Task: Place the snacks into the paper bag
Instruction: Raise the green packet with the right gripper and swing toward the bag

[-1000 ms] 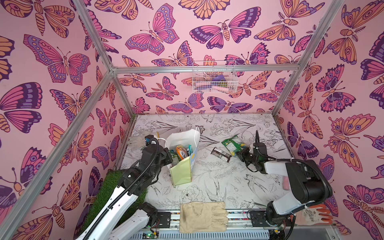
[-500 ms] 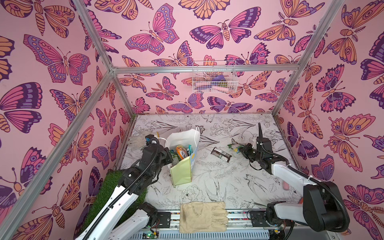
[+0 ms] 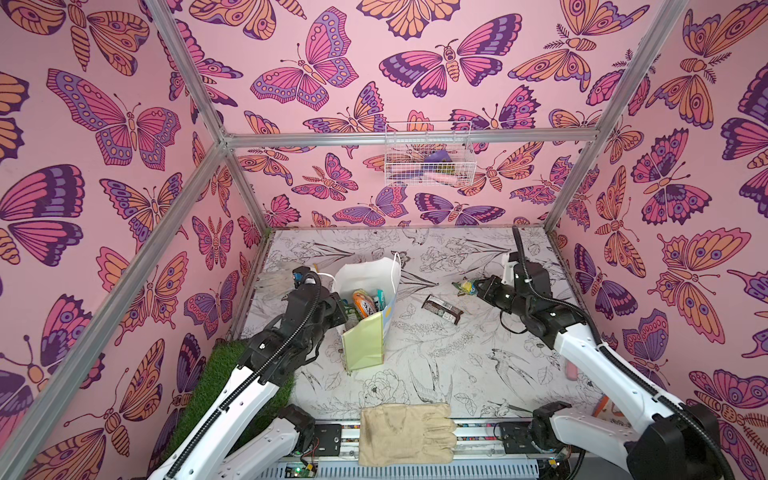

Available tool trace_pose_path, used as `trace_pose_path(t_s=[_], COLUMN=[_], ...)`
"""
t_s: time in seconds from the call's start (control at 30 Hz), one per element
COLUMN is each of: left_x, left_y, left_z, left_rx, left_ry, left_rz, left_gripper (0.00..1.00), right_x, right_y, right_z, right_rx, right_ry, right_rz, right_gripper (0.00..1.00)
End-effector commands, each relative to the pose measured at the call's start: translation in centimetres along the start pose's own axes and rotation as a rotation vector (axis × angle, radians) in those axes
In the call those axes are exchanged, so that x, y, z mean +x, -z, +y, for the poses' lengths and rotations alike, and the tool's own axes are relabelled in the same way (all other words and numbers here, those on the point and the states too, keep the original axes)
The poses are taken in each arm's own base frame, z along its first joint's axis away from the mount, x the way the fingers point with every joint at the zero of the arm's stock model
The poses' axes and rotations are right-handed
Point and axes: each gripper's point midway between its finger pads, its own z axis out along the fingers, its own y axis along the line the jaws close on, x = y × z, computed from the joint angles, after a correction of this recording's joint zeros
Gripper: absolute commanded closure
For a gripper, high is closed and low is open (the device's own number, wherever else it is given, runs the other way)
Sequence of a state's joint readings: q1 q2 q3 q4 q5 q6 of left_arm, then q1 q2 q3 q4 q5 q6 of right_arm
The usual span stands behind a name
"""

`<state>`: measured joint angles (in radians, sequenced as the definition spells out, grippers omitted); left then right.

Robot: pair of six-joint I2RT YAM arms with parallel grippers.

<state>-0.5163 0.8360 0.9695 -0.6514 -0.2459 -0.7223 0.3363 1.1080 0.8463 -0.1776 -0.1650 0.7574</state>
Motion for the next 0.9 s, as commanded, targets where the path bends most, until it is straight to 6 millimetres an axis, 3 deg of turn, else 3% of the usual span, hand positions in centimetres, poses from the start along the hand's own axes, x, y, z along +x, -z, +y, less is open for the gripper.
trace_pose_path(t_s=[0.0, 0.47, 0.67, 0.87], left_x=[-0.8, -1.5, -1.5, -1.7], left_y=[0.3, 0.7, 0.7, 0.9], left_z=[-0.8, -1.3, -1.3, -1.4], left_rx=[0.025, 0.042, 0.042, 0.047], left_ry=[0.0, -0.001, -0.001, -0.002], left_rz=[-0.014, -0.03, -0.03, -0.035], left_gripper=[1.0, 1.0, 1.0, 1.0], right_x=[-1.5, -2.2, -2.0, -2.0], right_y=[2.0, 7.3, 8.9, 9.6], right_z=[2.8, 11.1, 13.2, 13.7], right_rx=[-0.027, -0.145, -0.155, -0.132], right_ry=[0.11, 0.389, 0.493, 0.506], right_rz=[-0.046, 0.004, 0.03, 0.072], right_gripper=[1.0, 1.0, 1.0, 1.0])
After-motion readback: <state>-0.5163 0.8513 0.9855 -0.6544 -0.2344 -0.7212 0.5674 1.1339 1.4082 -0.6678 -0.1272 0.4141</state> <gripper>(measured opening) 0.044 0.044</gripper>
